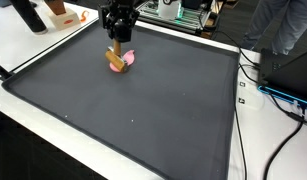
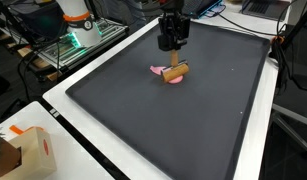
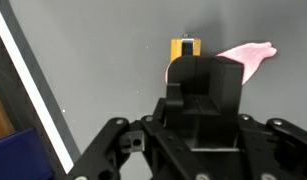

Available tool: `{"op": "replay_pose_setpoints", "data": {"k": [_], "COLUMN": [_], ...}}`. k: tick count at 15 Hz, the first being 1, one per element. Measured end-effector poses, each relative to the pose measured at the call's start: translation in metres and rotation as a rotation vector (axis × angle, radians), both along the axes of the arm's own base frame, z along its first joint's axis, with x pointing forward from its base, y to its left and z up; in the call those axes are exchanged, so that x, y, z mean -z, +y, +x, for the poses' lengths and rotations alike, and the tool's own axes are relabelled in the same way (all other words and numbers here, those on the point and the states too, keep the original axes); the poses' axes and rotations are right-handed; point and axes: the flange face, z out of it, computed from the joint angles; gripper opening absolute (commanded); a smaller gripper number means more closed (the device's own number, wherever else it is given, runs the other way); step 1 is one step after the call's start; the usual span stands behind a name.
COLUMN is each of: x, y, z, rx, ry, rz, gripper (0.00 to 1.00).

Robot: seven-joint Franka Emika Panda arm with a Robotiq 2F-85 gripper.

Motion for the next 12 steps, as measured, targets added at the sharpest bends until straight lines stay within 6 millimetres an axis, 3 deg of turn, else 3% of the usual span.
{"op": "replay_pose_setpoints", "data": {"k": [4, 12], "x": [0.0028, 0.0013], "y": [-0.0015, 0.0014], "z": [-0.0003, -0.0037], "rx": [-0.012, -0.168], "ry": [0.021, 0.234], "rz": [-0.018, -0.091], "gripper": [0.24, 0.24]}}
